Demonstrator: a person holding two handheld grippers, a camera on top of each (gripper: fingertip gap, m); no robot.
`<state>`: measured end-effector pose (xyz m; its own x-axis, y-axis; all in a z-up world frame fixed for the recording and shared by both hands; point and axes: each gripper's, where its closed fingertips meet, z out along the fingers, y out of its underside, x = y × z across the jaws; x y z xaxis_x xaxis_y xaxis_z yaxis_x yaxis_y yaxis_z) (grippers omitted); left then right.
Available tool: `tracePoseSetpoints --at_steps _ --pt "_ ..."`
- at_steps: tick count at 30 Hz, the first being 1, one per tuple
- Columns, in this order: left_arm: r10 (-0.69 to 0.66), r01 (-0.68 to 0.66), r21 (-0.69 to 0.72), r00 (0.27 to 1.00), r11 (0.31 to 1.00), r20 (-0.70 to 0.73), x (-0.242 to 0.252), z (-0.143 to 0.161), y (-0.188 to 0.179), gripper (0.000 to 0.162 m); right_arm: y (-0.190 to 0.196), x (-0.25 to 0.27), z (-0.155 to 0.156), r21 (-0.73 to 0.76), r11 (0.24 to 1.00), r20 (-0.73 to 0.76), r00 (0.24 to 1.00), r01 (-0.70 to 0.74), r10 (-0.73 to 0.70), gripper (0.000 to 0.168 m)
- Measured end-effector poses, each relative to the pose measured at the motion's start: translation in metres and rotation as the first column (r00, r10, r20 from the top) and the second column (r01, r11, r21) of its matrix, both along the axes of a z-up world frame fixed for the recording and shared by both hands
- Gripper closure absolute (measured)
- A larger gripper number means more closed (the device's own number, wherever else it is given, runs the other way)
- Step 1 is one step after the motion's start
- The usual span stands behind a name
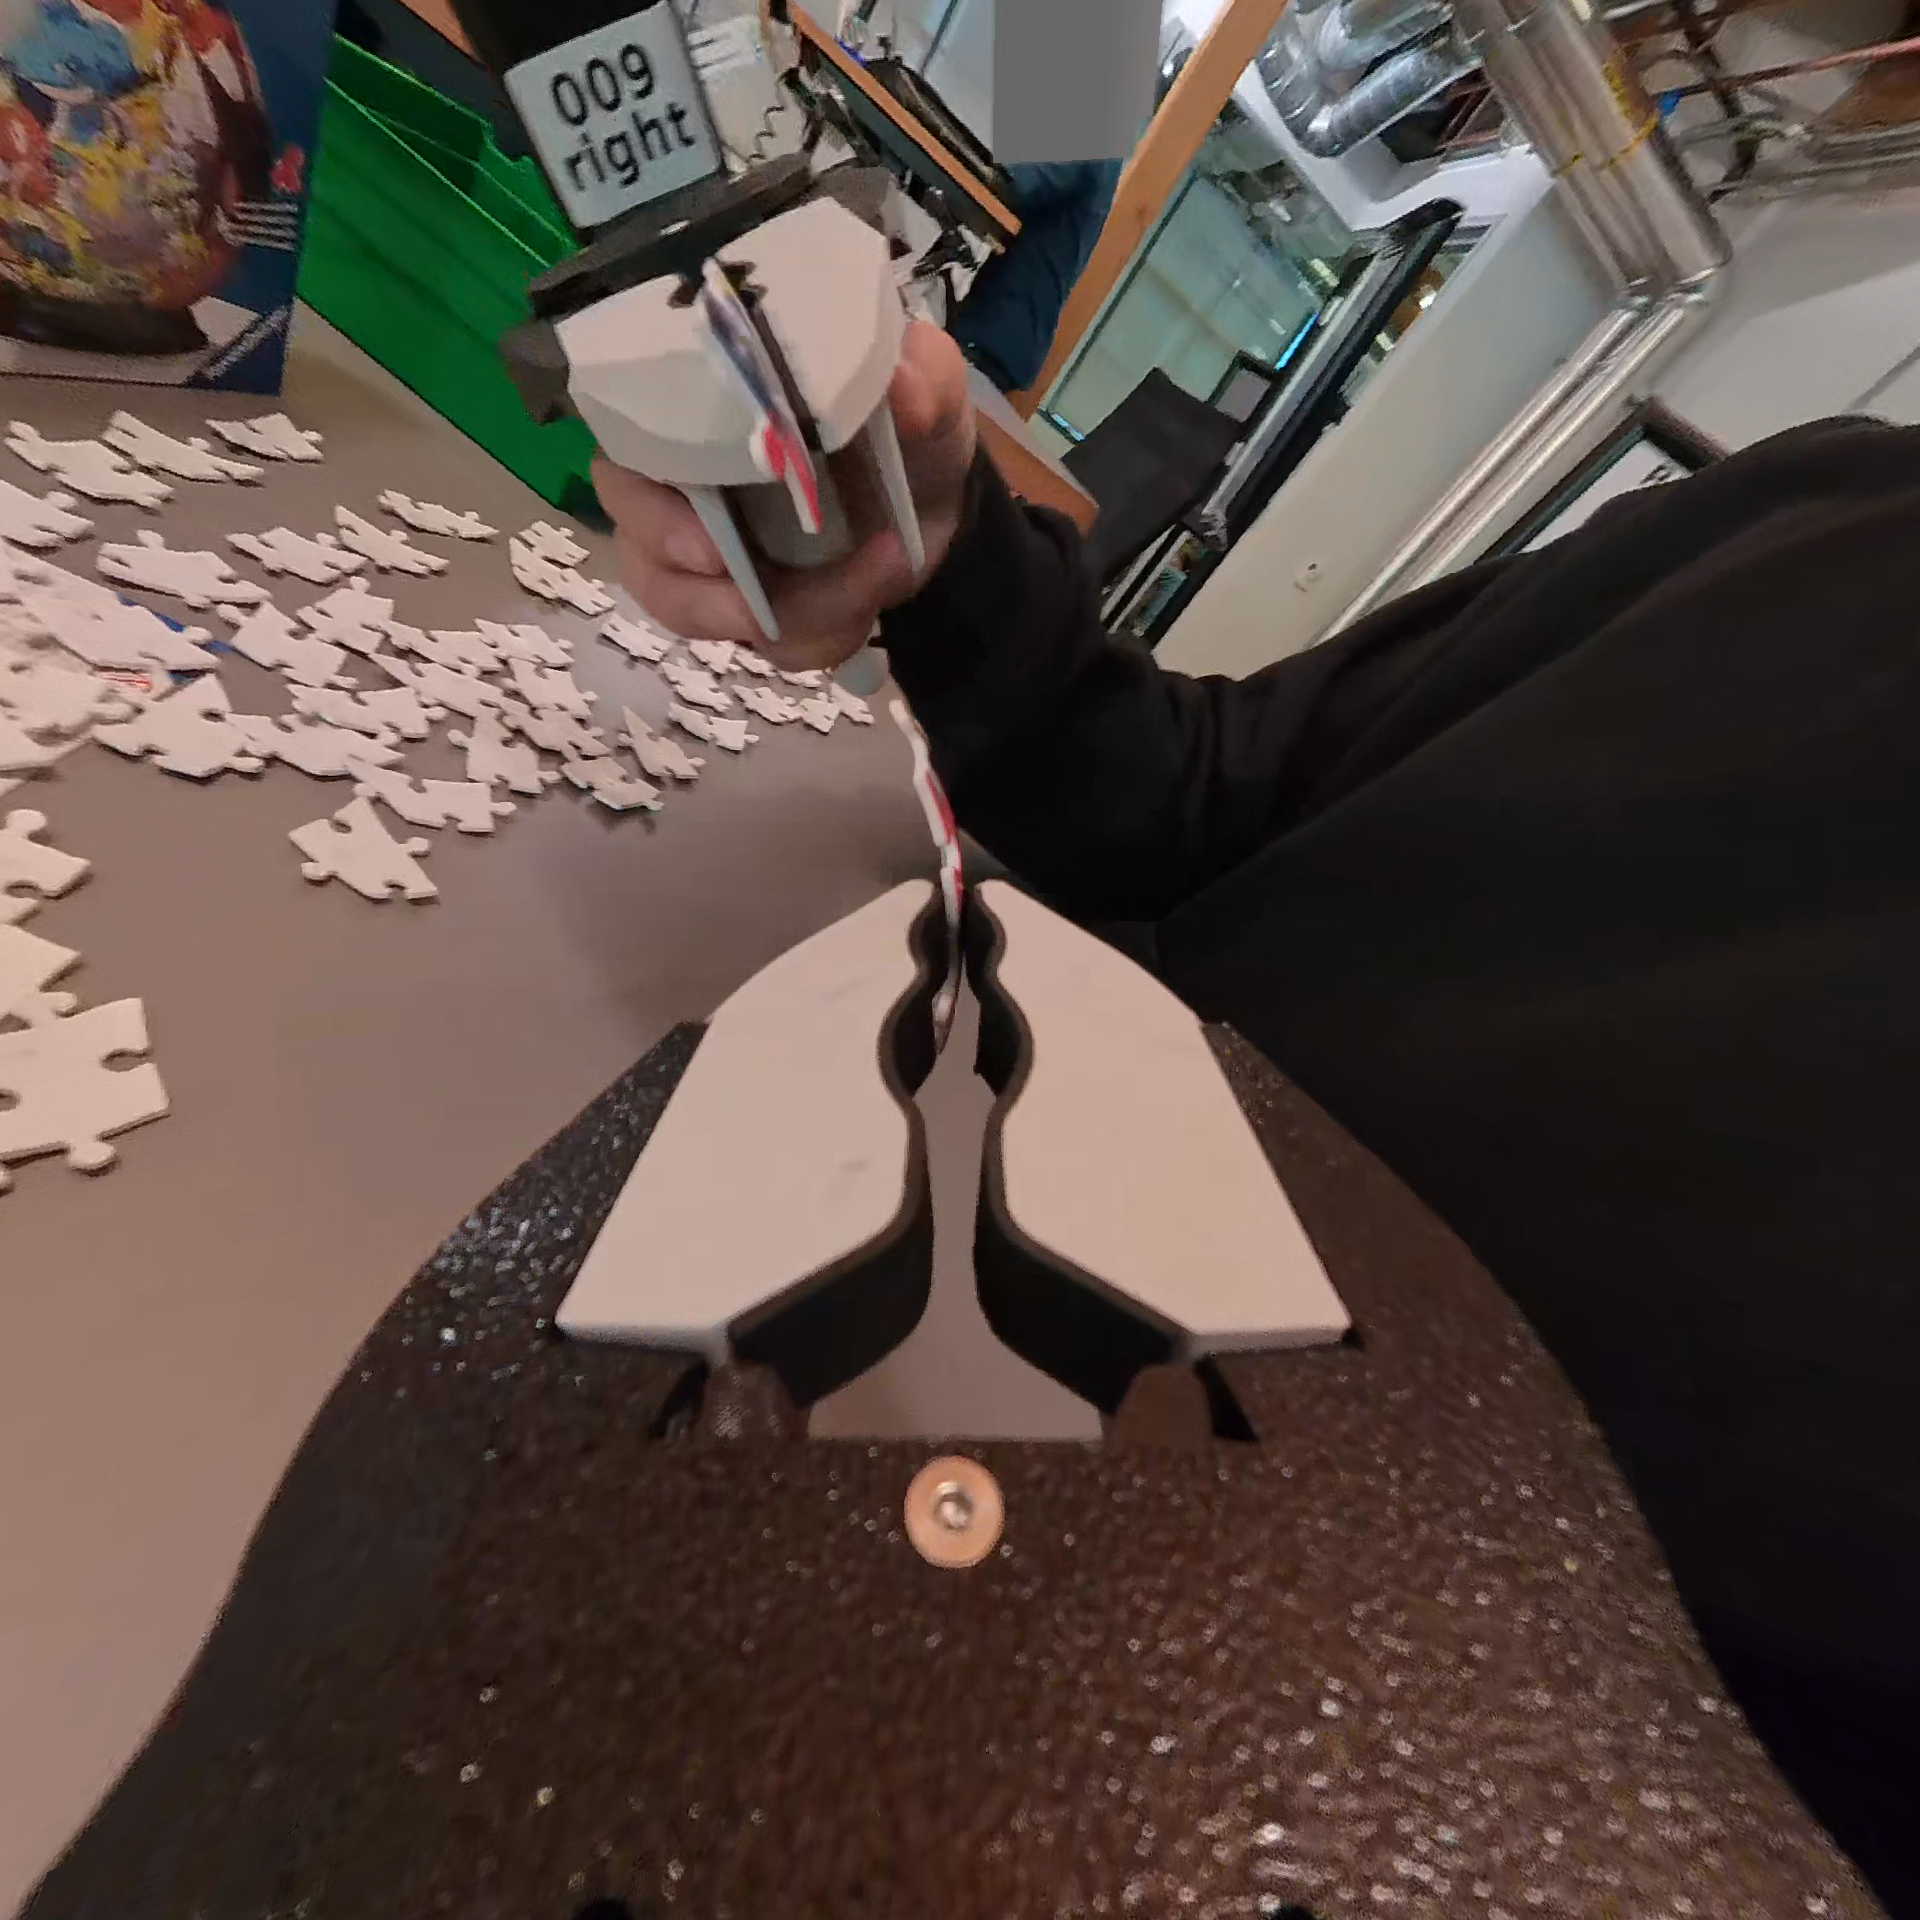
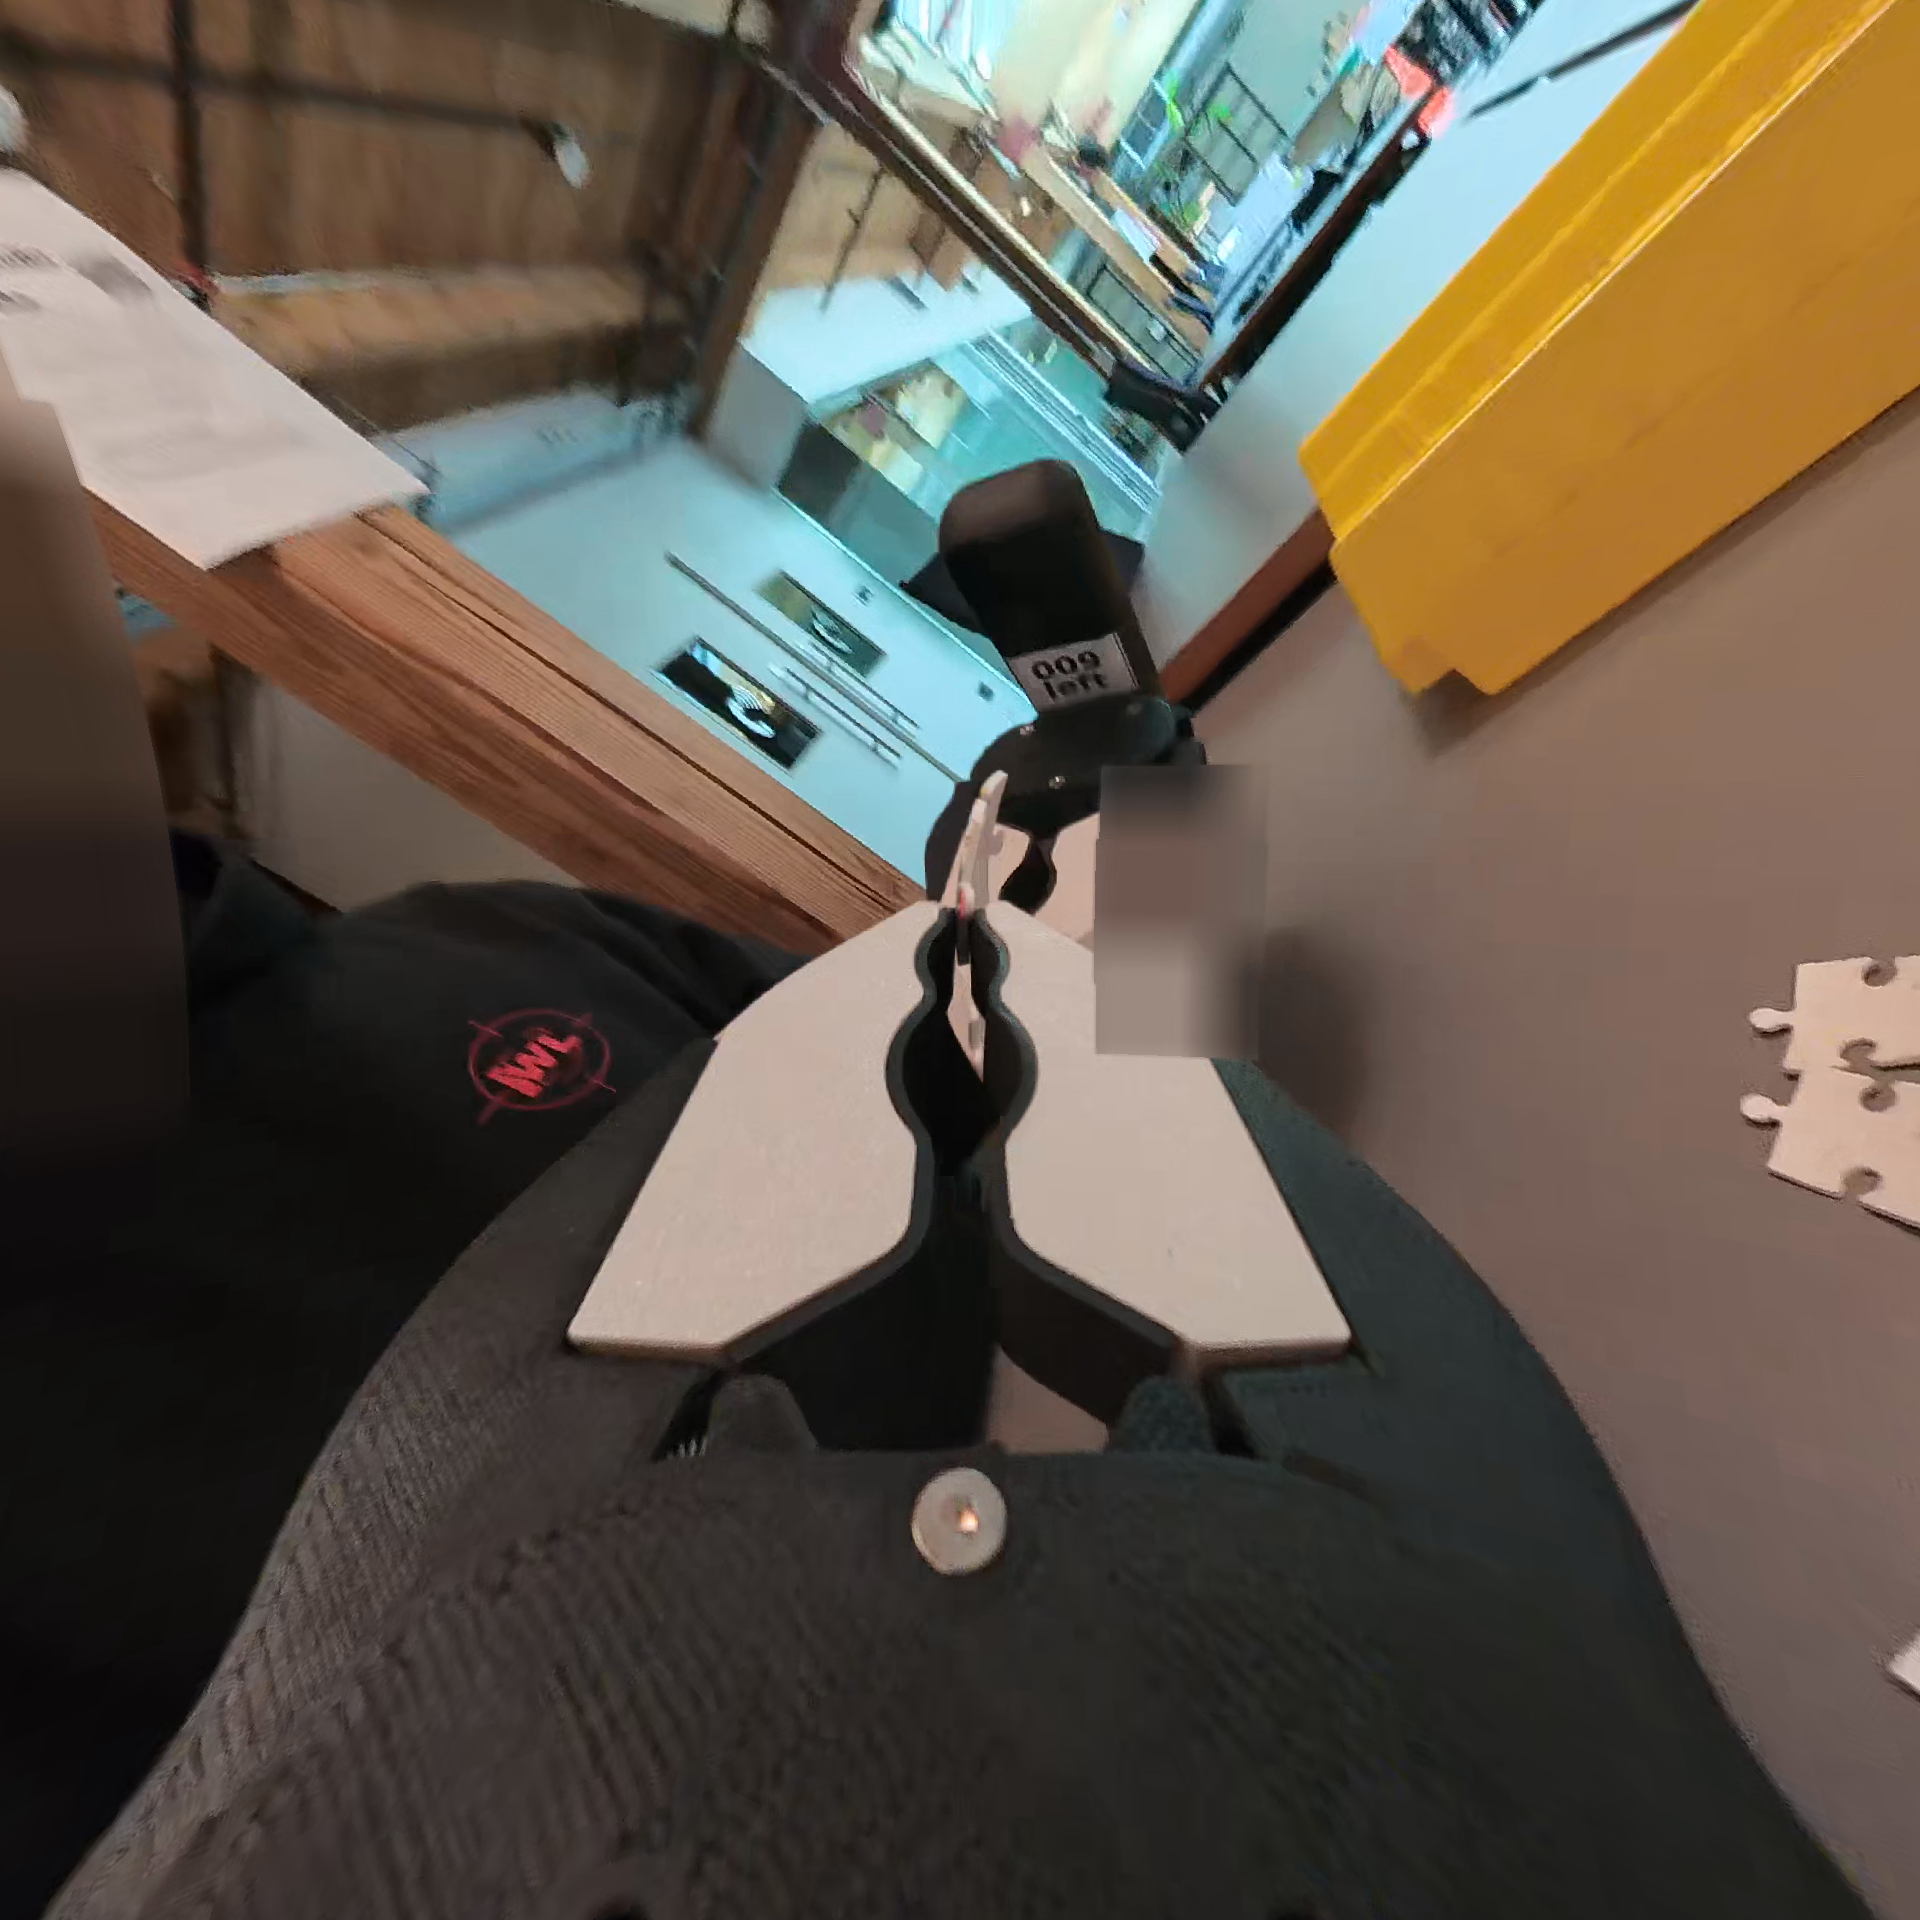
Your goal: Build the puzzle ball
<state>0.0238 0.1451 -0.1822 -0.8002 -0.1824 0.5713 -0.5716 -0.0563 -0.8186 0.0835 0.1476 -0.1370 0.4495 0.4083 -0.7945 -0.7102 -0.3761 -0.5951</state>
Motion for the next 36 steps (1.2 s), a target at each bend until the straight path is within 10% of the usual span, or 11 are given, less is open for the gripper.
tracePoseSetpoints --at_steps 21,36 --pt "0.2 -0.217 -0.266 0.976 0.939 -0.091 0.035 0.021 0.022 0.161 0.011 0.001 0.008 0.196 0.944 -0.201 0.953 0.265 -0.226 0.166" --pt "0.258 -0.304 -0.352 0.951 0.885 -0.172 0.046 0.033 0.038 0.16 0.015 -0.01 -0.015 0.149 0.951 -0.065 0.963 0.269 -0.262 0.166"
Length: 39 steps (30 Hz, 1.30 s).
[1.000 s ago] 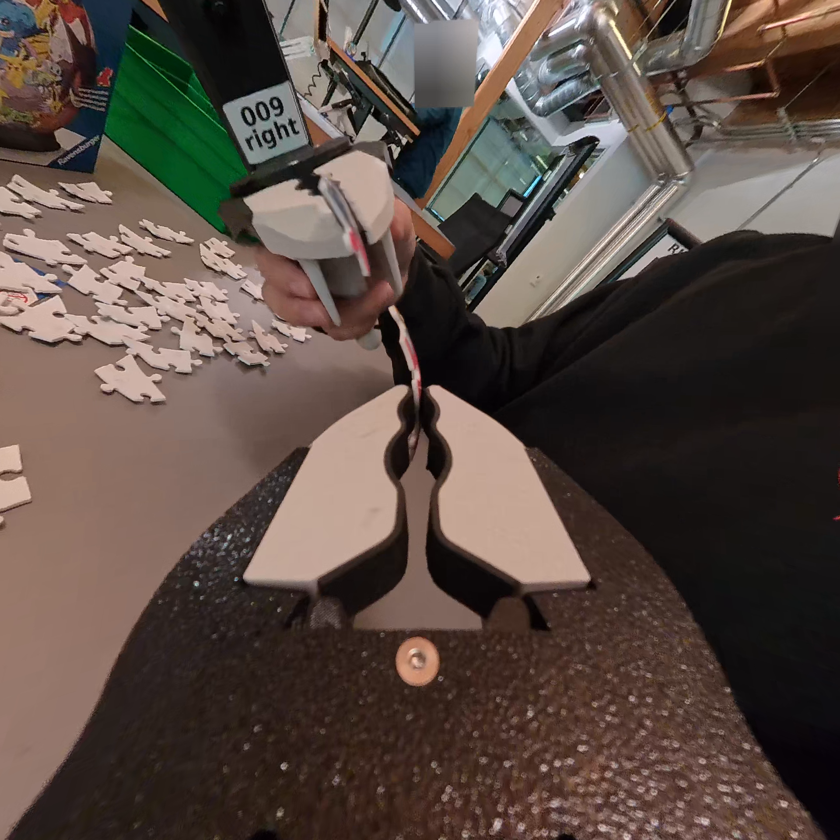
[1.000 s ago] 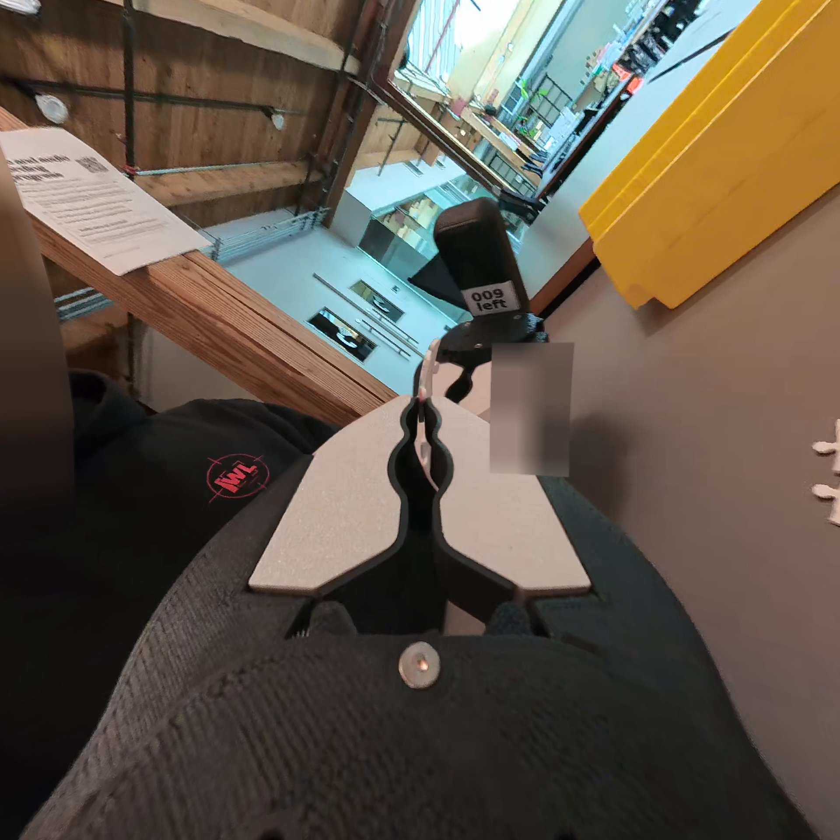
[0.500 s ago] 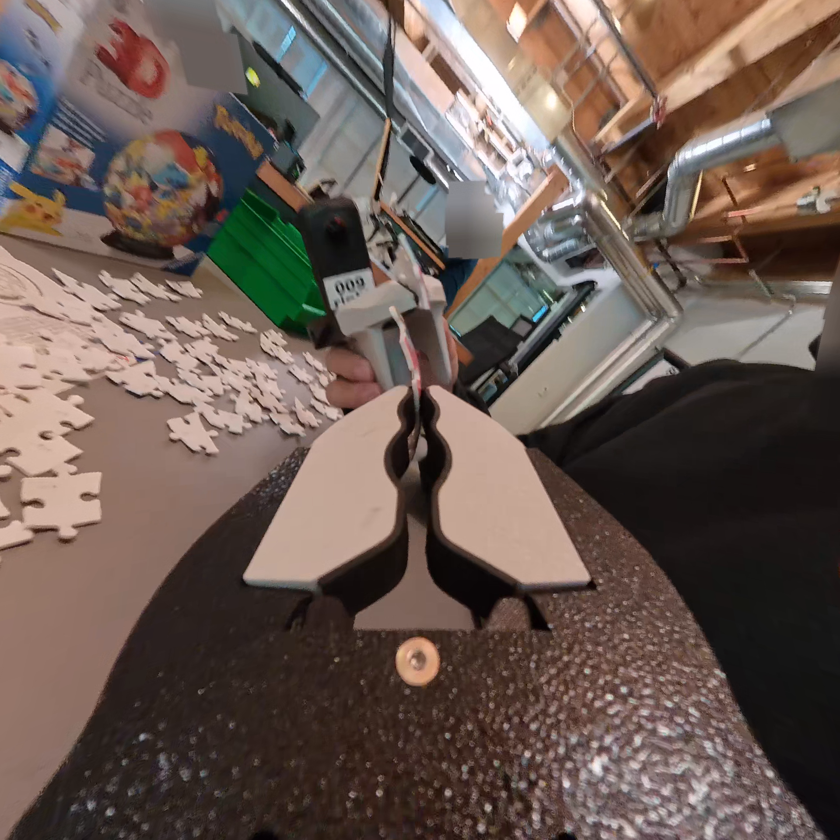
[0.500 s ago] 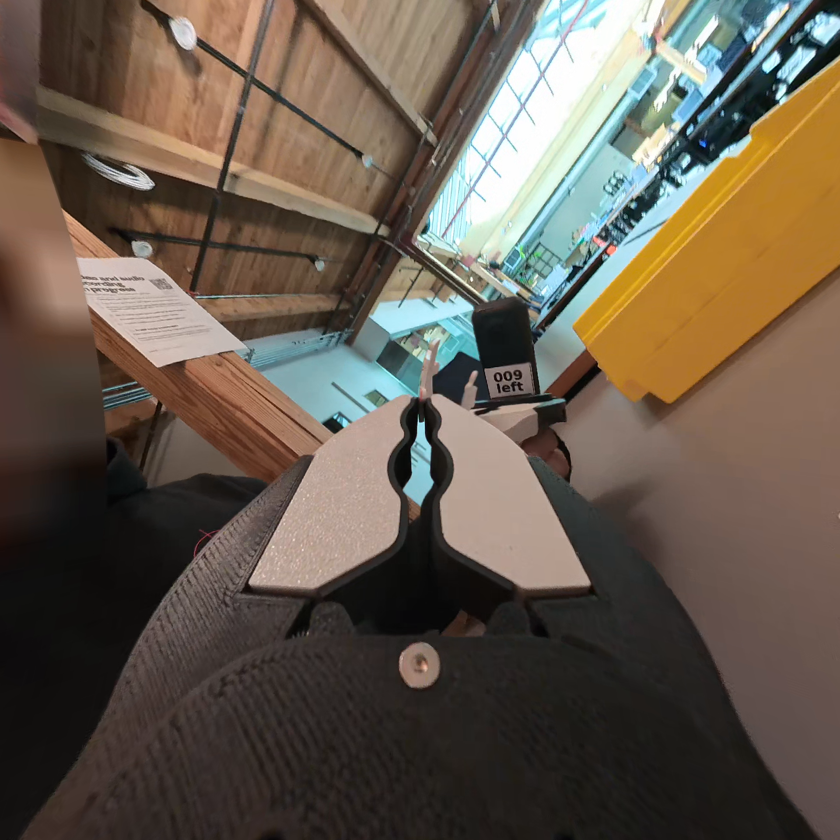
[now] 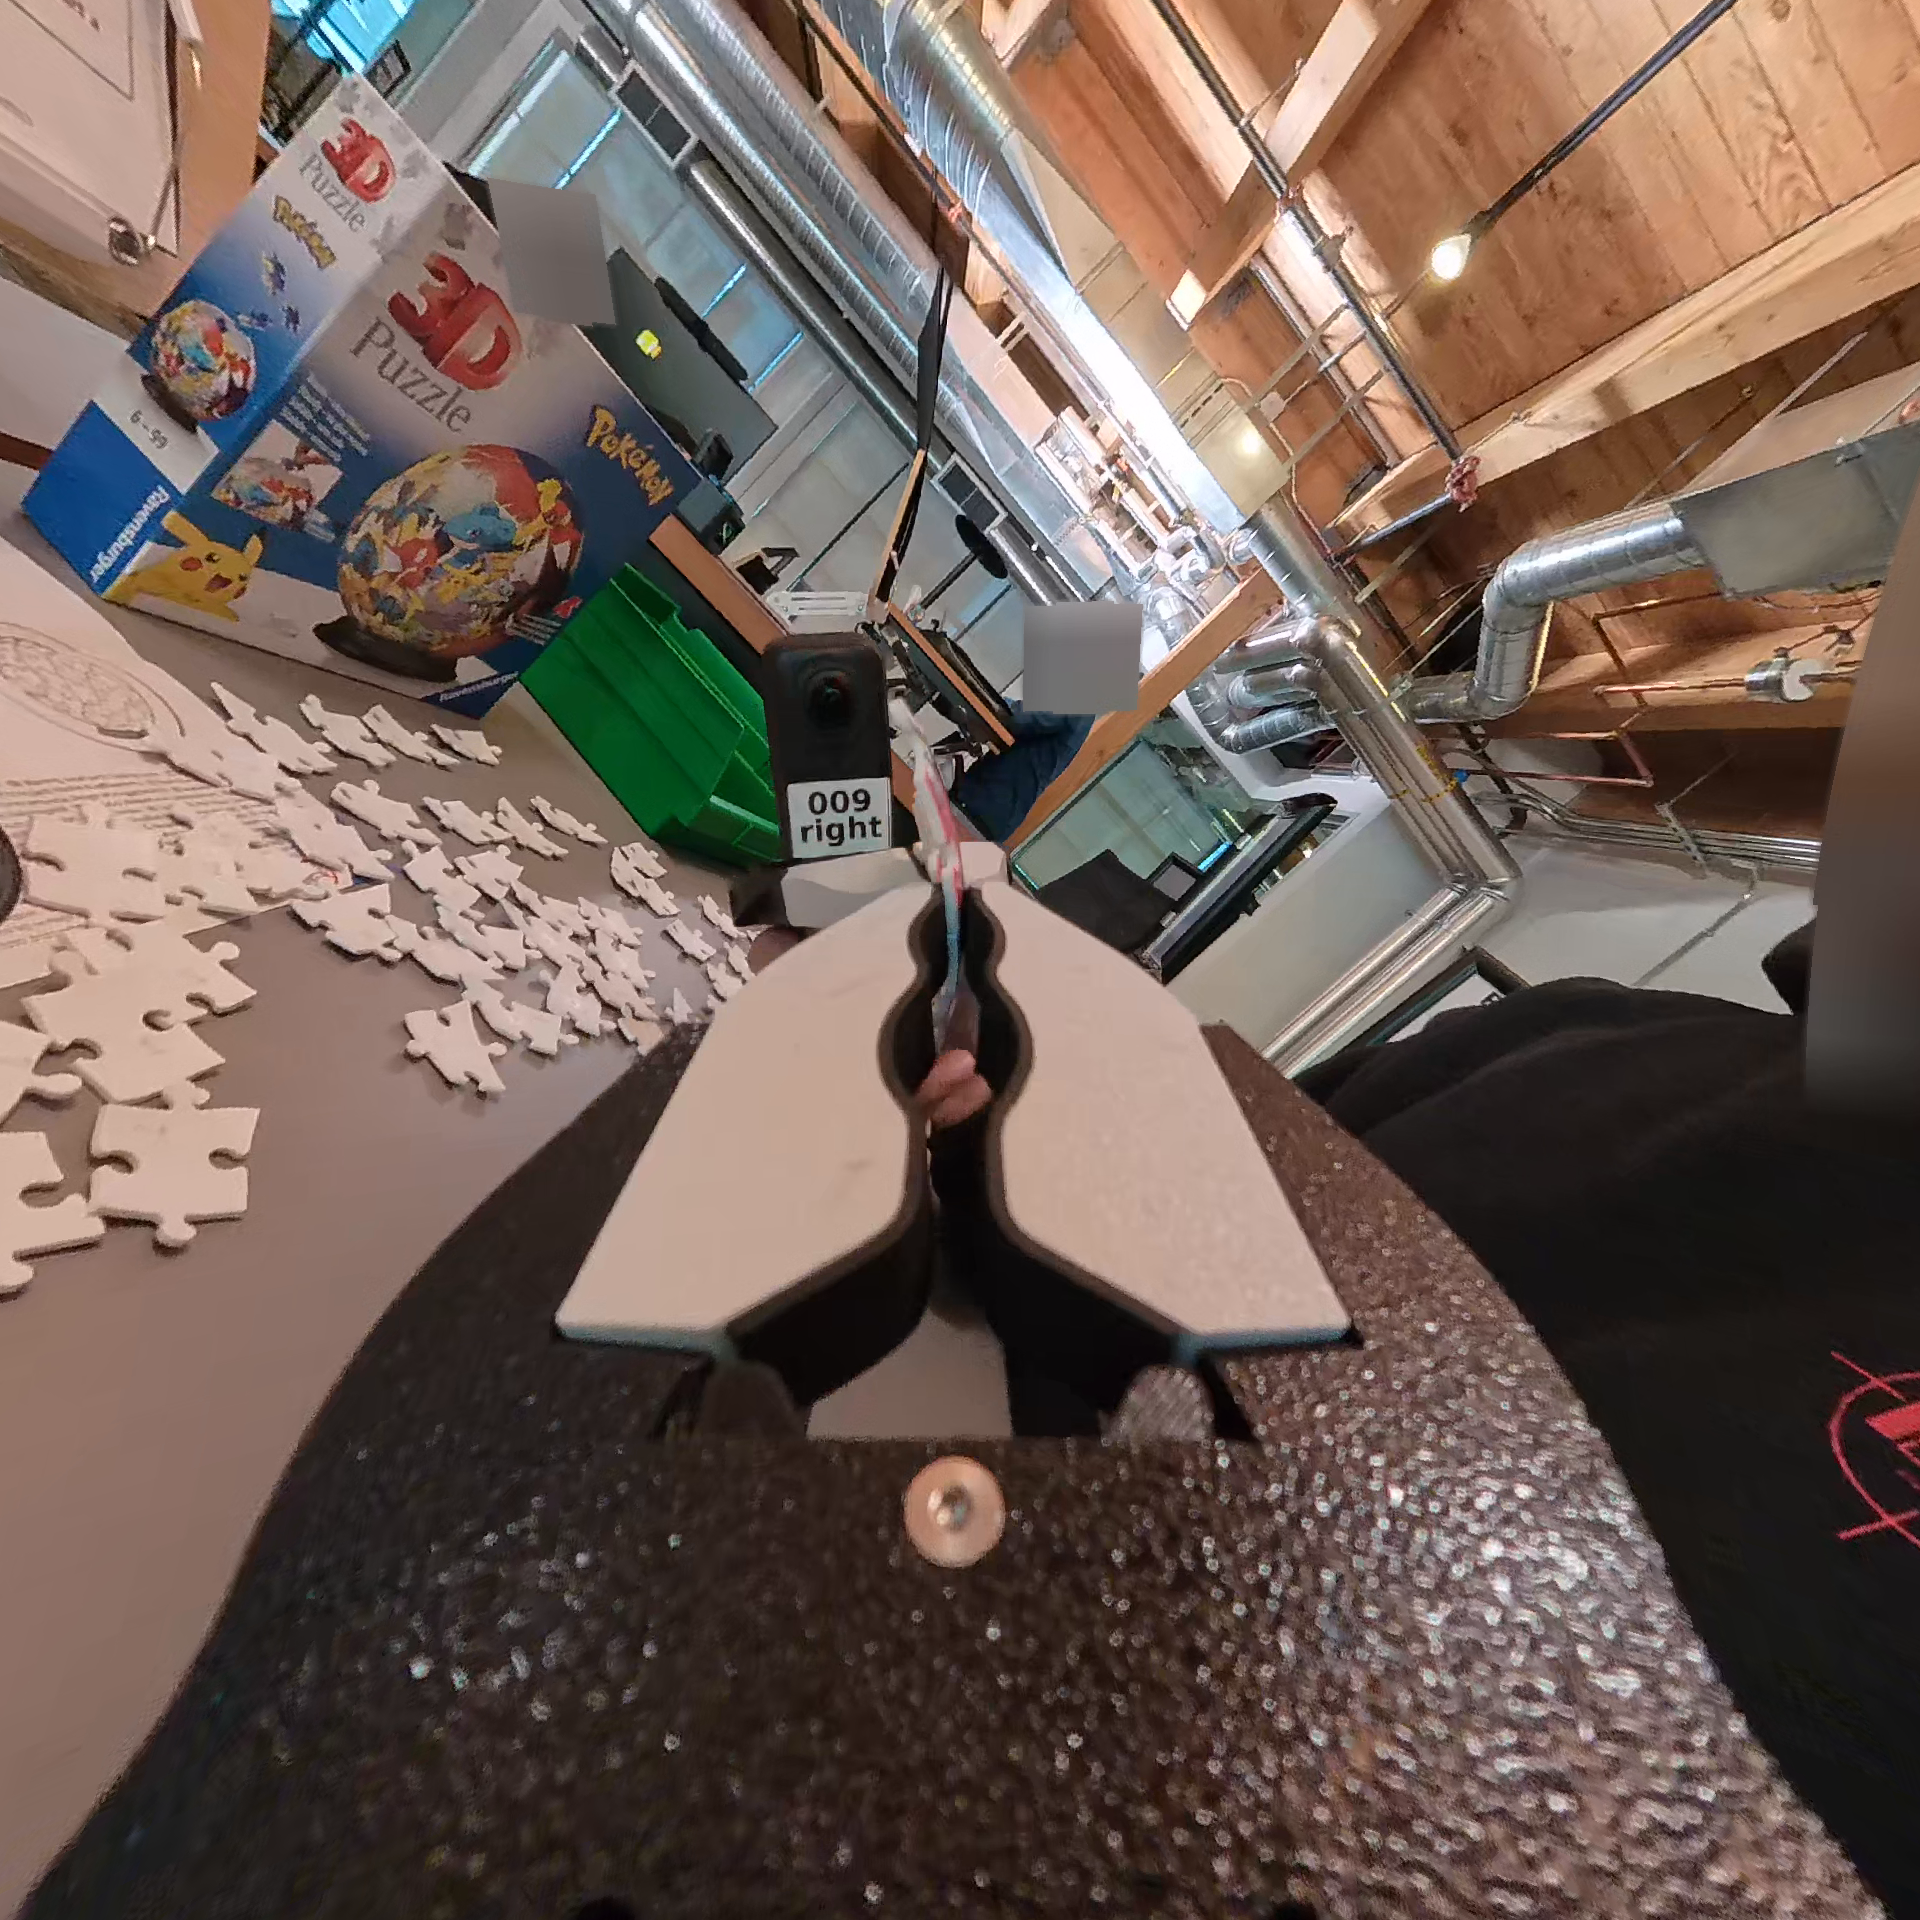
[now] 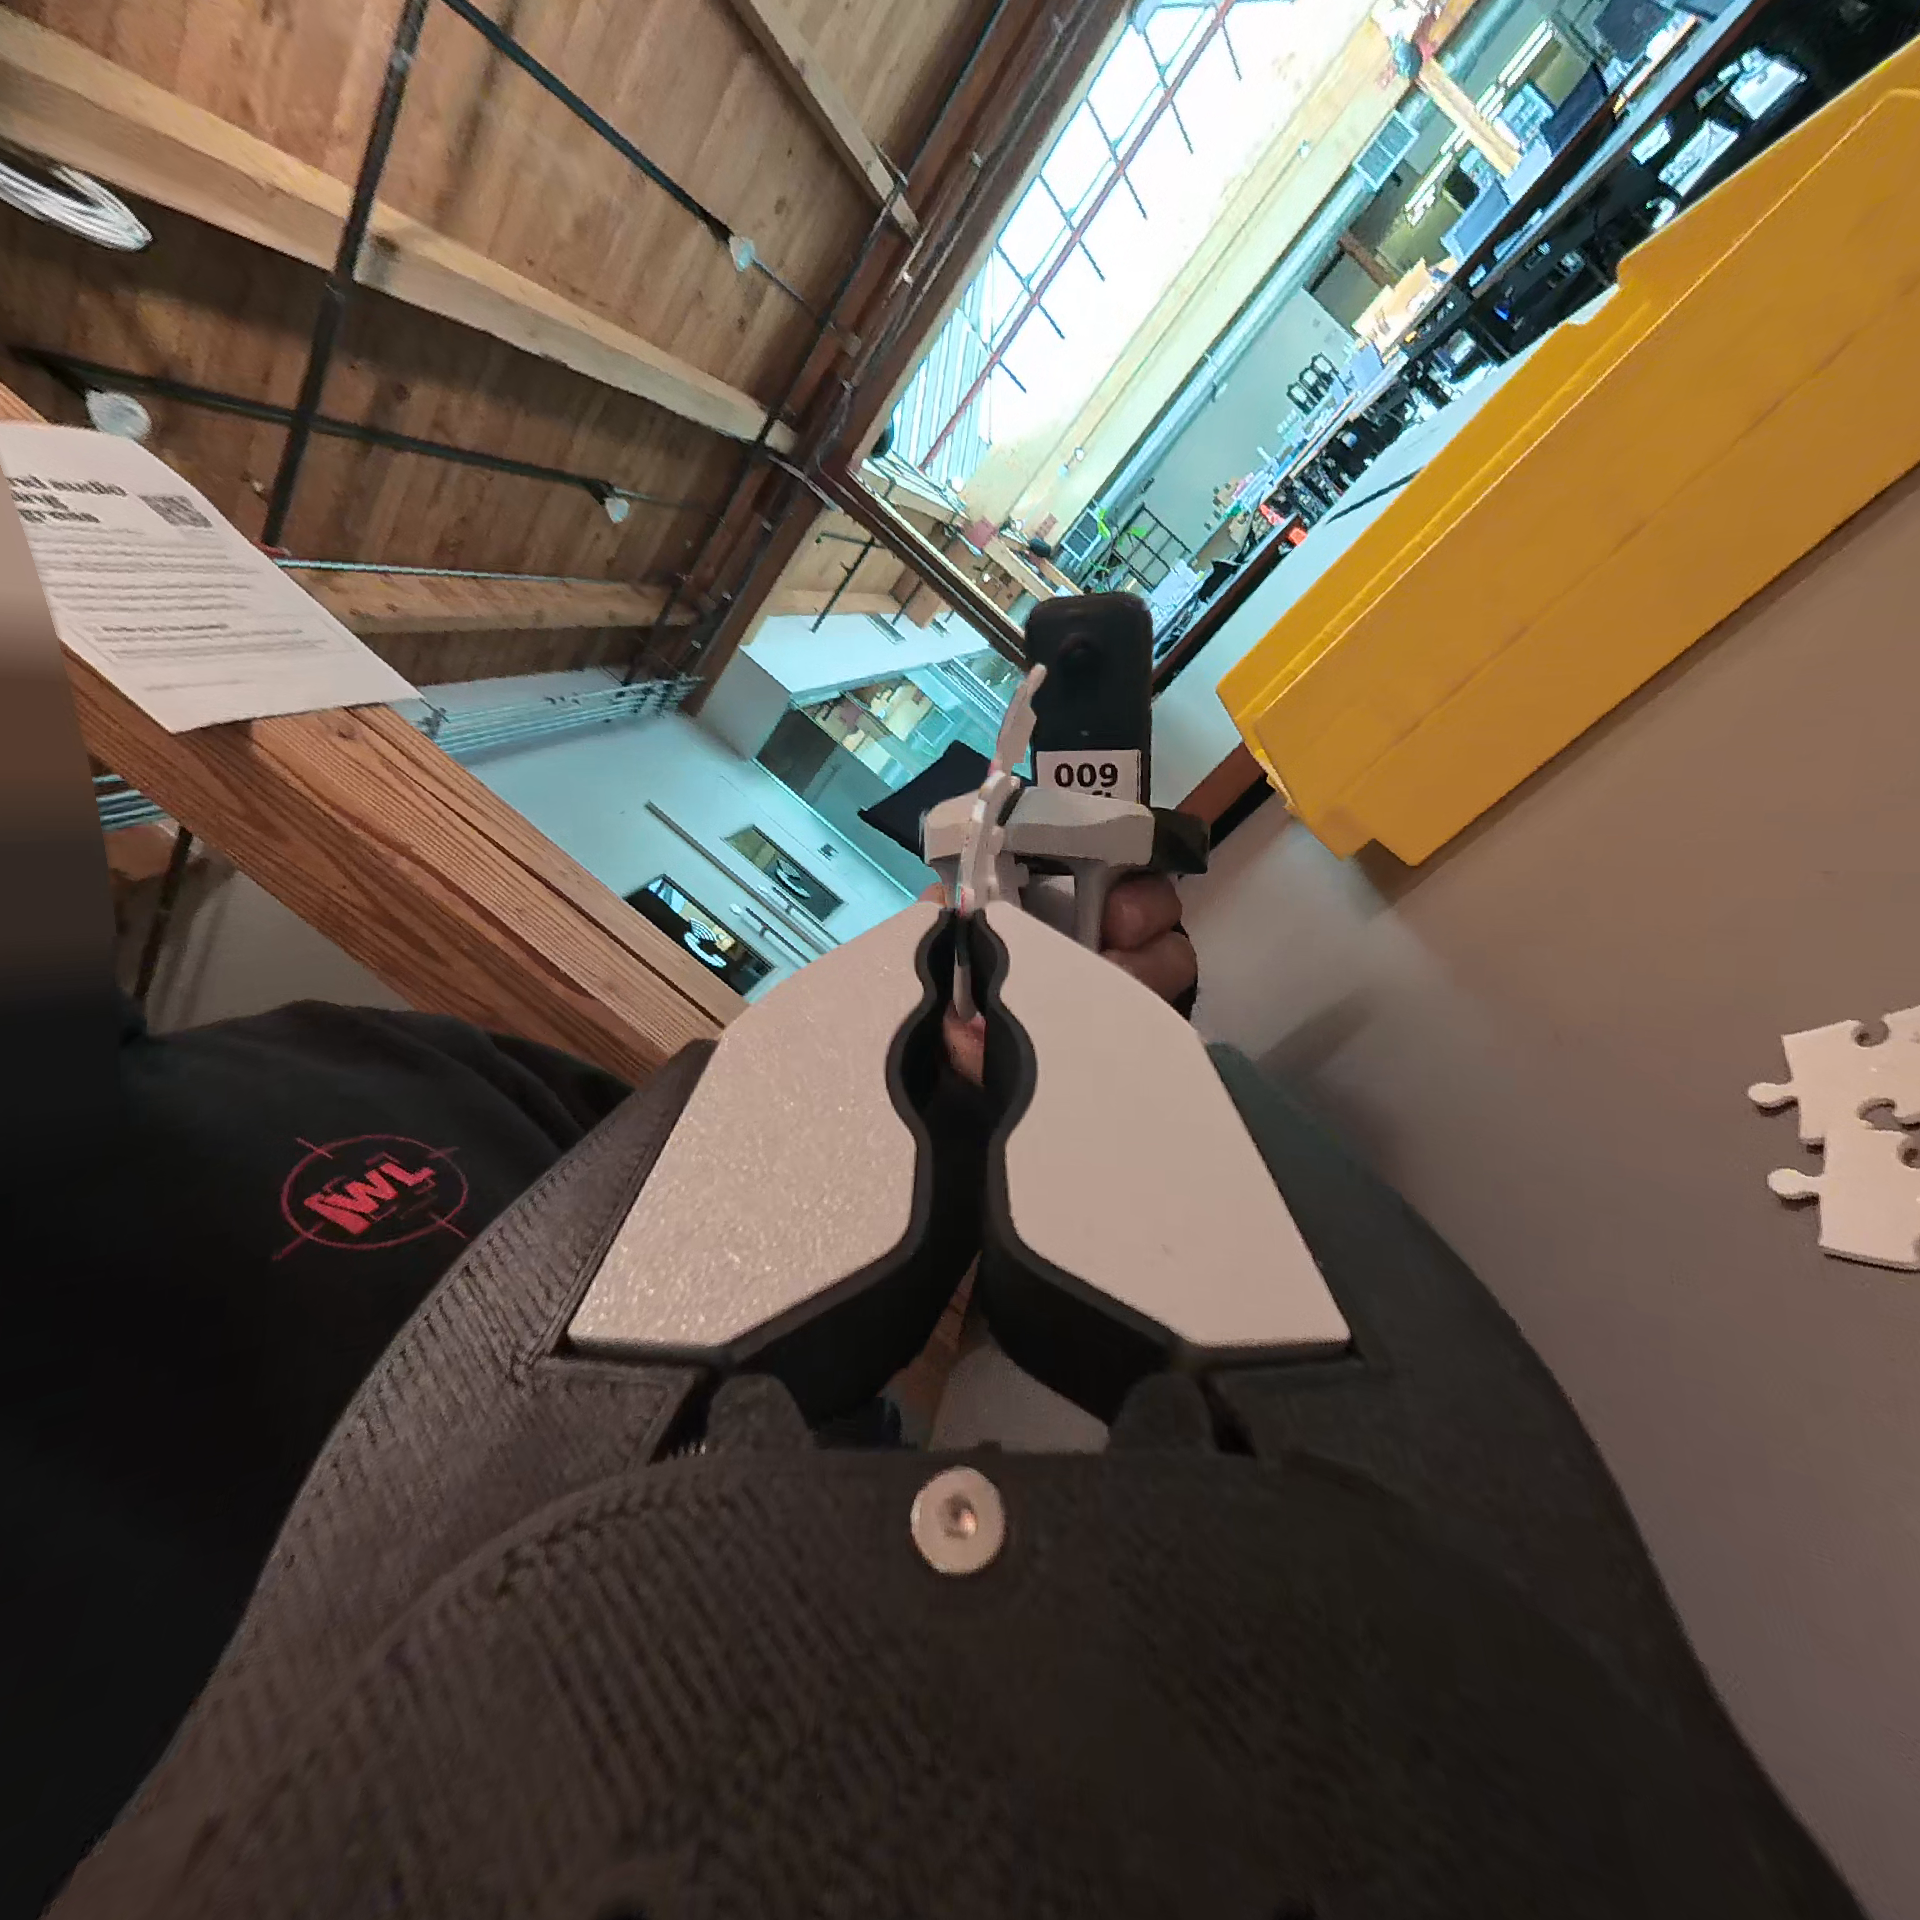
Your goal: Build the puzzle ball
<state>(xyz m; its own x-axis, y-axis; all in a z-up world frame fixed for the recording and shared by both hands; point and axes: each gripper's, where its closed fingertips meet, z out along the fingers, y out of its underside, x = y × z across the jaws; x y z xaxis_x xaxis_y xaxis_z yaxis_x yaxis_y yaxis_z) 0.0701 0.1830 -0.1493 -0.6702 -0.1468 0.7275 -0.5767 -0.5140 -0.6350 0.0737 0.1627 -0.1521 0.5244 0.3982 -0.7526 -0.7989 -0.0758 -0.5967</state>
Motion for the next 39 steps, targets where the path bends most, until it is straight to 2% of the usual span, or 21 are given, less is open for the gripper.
tracePoseSetpoints --at_steps 5,10,17,23,30,33,39 --pt "0.002 -0.002 0.001 1.0 1.0 -0.002 0.001 0.001 0.0 0.16 -0.002 0.002 0.003 0.027 1.0 -0.024 1.0 0.016 -0.015 0.166" --pt "0.015 -0.015 -0.041 1.0 0.999 -0.007 0.003 0.004 0.001 0.16 -0.002 0.007 0.011 0.122 0.992 -0.144 0.989 0.045 -0.028 0.166" --pt "0.118 -0.12 -0.26 0.993 0.958 -0.027 0.013 0.017 0.009 0.161 0.003 0.021 0.017 0.239 0.935 -0.28 0.941 0.262 -0.192 0.166" --pt "0.111 -0.123 -0.319 0.992 0.94 -0.053 0.016 0.016 0.002 0.16 0.013 0.015 0.015 0.265 0.91 -0.295 0.925 0.32 -0.24 0.166" --pt "0.176 -0.185 -0.306 0.983 0.934 -0.058 0.017 0.016 0.002 0.161 0.01 0.022 0.016 0.271 0.873 -0.294 0.899 0.405 -0.326 0.166" --pt "0.203 -0.215 -0.333 0.977 0.918 -0.07 0.019 0.015 0.002 0.161 0.013 0.018 0.015 0.26 0.88 -0.252 0.907 0.398 -0.336 0.166" --pt "0.209 -0.23 -0.379 0.973 0.896 -0.097 0.02 0.015 -0.002 0.161 0.008 0.022 0.018 0.285 0.852 -0.283 0.888 0.44 -0.363 0.166"
